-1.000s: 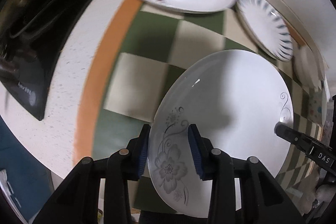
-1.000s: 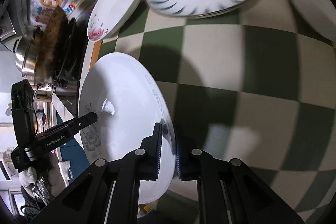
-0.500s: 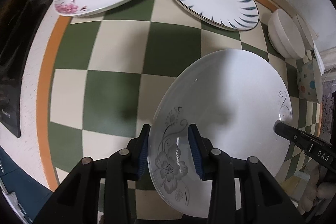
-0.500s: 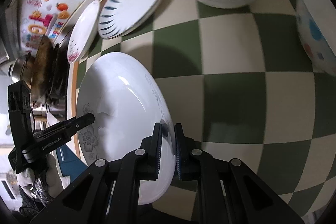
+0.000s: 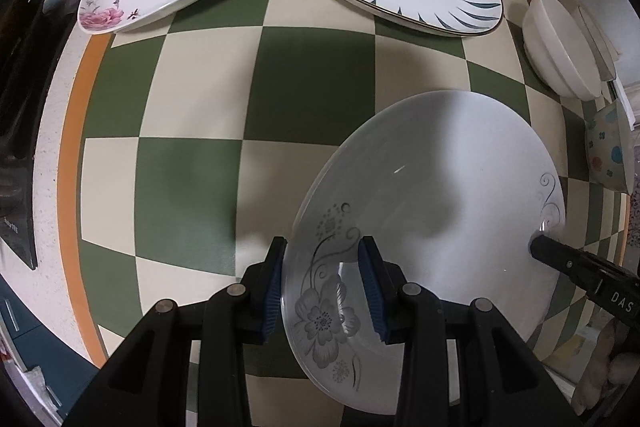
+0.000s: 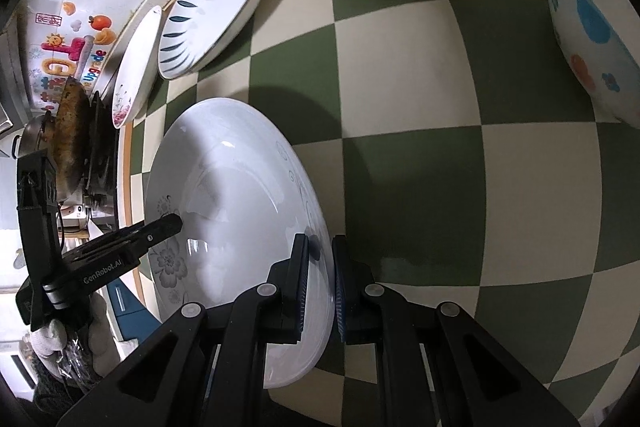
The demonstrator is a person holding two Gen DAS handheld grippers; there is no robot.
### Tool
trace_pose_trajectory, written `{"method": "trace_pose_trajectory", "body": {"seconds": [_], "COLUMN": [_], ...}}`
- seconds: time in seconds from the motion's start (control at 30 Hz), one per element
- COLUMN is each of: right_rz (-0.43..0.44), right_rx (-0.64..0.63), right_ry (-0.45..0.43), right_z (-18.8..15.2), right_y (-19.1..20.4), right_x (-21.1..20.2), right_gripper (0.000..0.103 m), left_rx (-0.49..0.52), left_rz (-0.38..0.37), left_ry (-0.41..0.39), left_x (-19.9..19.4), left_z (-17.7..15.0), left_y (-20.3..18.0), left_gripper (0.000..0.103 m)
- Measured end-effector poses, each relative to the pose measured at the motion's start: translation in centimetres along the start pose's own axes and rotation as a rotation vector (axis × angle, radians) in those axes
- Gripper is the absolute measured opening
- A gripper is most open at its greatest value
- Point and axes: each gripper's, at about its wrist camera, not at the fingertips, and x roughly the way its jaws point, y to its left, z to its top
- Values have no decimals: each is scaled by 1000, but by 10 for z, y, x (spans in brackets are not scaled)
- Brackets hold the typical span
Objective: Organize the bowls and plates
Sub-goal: 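Lift the grey-floral plate with both tools toward the pink-rose plate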
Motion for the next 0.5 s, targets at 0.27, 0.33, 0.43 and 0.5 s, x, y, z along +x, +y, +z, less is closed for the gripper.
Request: {"method": "trace_pose_trajectory", "body": {"seconds": [0.27,0.33,0.43,0.5], "right_rz": [-22,-33,-36,-55], "right_rx": [3,0,22,52], "right_ry": [5,10,32,-1], "right_z": [2,2,5,8], "right_y": [2,4,3,5], "right_x": [0,1,-2,-17], "right_gripper": [15,15,16,16], "left_rx": [10,22,10,-4], "left_rz": [-1,-8,-45,-72], "left_ry": [-19,-18,2,-30], "left_x": [-9,-9,-16,-37], "left_z": [4,4,4,6], "left_y": [7,8,13,22], "left_gripper": [34,34,34,35]}}
